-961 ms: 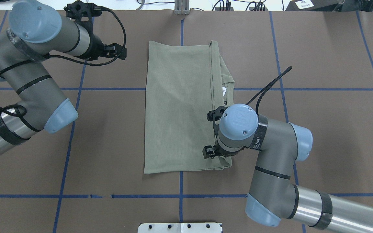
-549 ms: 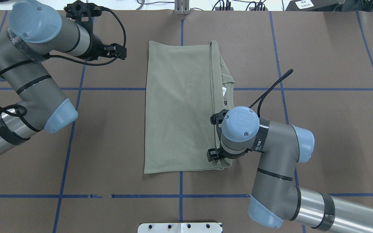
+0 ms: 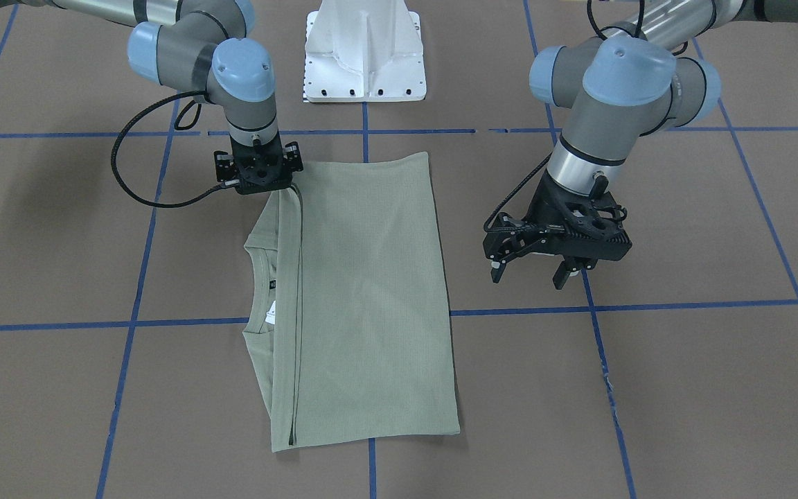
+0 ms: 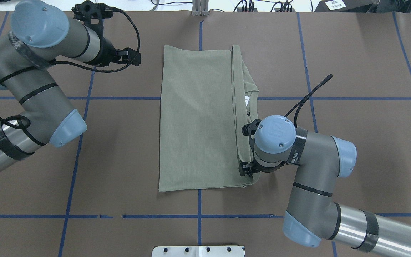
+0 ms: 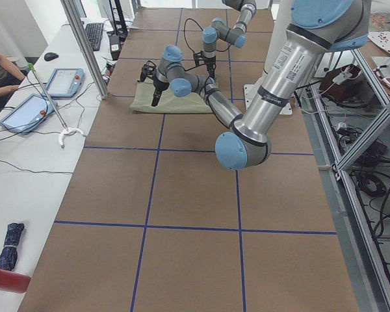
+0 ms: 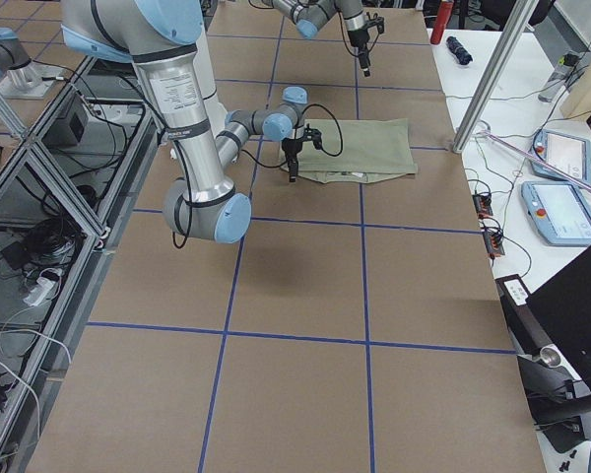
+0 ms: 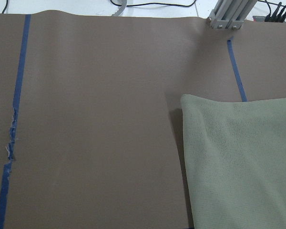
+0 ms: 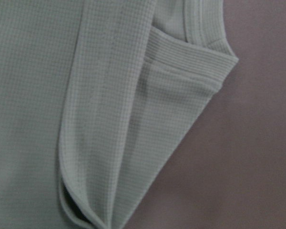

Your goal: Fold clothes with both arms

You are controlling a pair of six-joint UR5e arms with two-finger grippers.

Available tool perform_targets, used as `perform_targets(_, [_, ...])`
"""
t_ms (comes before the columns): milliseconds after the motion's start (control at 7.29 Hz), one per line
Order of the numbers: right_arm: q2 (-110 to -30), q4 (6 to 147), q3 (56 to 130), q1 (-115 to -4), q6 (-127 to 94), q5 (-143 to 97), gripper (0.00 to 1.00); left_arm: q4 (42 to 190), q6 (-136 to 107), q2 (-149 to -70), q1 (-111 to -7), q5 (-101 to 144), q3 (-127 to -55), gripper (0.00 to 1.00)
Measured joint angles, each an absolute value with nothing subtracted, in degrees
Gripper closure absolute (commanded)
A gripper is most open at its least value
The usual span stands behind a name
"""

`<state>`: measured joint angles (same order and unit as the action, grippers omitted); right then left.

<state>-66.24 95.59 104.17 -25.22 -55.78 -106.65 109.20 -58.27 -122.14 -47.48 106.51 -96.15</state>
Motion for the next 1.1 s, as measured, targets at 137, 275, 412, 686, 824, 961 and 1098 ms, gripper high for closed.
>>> perform_targets(137, [-69.67,95.56,106.07,-26.38,-53.4,-106.66,0.0,109.18,-58.27,-122.26,-47.47,106.52,-96.15,0.0])
perform_targets(275, [-72.91,95.56,108.35,-27.45,-51.3,-106.64,0.0,109.15,-58.27,-122.28,-47.46,106.52,-96.23,0.0])
perform_targets(412, [-74.38,95.59,110.17,-28.53,-50.31,-106.73,0.0,109.11,-58.27,-122.32,-47.46,106.52,-96.4,0.0])
perform_targets(686, [-70.36,95.68,109.96,-30.94,-49.81,-107.67,0.0,109.08,-58.25,-122.39,-47.46,106.52,-96.62,0.0])
perform_targets(824, [-65.93,95.64,106.89,-31.6,-49.77,-107.83,0.0,109.09,-58.21,-122.31,-47.47,106.52,-96.58,0.0])
perform_targets(961, [-61.56,95.49,102.92,-31.84,-49.75,-107.78,0.0,109.15,-58.09,-122.23,-47.51,106.52,-96.45,0.0])
perform_targets(1098, [-58.27,95.36,99.36,-31.71,-49.75,-107.67,0.0,109.2,-57.82,-122.17,-47.54,106.53,-96.32,0.0])
